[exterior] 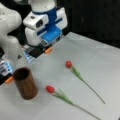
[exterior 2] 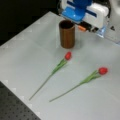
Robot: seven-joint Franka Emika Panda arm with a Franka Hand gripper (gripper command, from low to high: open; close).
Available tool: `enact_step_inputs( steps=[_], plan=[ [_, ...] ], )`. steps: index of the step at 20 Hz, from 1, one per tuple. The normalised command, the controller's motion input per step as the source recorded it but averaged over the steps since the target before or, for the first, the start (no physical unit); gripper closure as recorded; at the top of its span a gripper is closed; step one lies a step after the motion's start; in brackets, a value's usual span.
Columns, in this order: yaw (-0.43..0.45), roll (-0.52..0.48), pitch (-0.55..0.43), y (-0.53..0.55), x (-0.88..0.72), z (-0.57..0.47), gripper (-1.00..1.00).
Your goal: Flower insertion into a vase
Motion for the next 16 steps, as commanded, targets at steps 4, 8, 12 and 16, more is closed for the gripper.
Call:
enact_step_inputs(
  steps=[4, 8, 12, 16],
  plan=[
    [0.18, 0.006, -0.011, -0.05, 0.15, -0.05, -1.0],
    [0.177, -0.009, 0.025, -0.17, 0.49, -0.11, -1.0],
    [0.14, -0.028, 0.078, -0.2, 0.64, -0.05, -1.0],
    [0.148, -0.038, 0.116, -0.25, 0.78, -0.05, -1.0]
  ],
)
